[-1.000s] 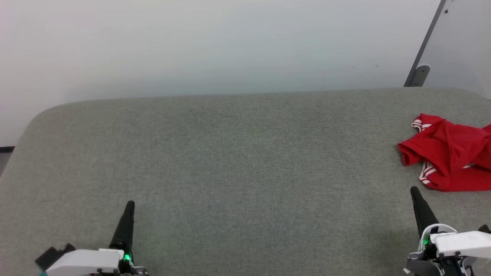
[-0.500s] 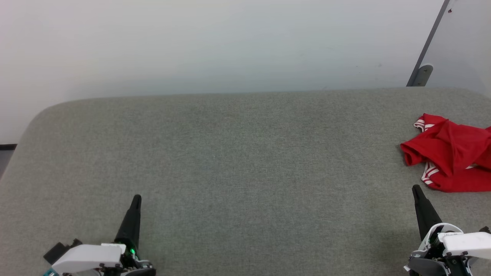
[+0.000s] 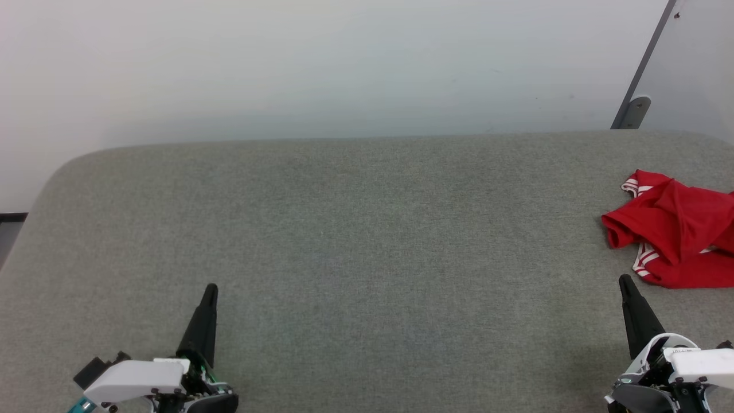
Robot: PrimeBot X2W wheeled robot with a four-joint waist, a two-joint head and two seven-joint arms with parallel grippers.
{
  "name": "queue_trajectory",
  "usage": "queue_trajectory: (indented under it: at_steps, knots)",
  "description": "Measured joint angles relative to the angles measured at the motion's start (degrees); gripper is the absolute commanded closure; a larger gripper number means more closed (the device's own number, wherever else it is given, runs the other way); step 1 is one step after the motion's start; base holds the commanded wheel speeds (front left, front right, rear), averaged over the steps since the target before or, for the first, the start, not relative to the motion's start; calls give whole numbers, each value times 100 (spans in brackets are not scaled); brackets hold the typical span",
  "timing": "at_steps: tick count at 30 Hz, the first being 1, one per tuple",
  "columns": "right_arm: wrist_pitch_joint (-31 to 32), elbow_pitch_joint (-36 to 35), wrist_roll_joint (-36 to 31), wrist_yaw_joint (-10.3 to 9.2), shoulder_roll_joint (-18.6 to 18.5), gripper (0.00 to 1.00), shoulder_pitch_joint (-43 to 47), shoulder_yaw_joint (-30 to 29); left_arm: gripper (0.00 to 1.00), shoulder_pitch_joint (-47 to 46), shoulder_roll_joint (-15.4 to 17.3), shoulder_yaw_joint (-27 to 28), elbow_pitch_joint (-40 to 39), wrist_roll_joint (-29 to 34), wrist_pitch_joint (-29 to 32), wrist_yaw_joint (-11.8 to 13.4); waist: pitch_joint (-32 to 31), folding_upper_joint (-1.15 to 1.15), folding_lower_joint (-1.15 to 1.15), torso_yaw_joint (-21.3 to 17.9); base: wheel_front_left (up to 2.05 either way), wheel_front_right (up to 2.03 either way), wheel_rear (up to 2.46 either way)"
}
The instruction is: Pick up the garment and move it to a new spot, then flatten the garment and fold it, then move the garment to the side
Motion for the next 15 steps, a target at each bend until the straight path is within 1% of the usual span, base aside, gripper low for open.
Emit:
queue_trajectory:
  at_steps: [15]
  knots:
    - [0,-2,0,0,0,100,3,0,100,-3,-1,0,0,0,0,0,0,0,0,0,0,0,0]
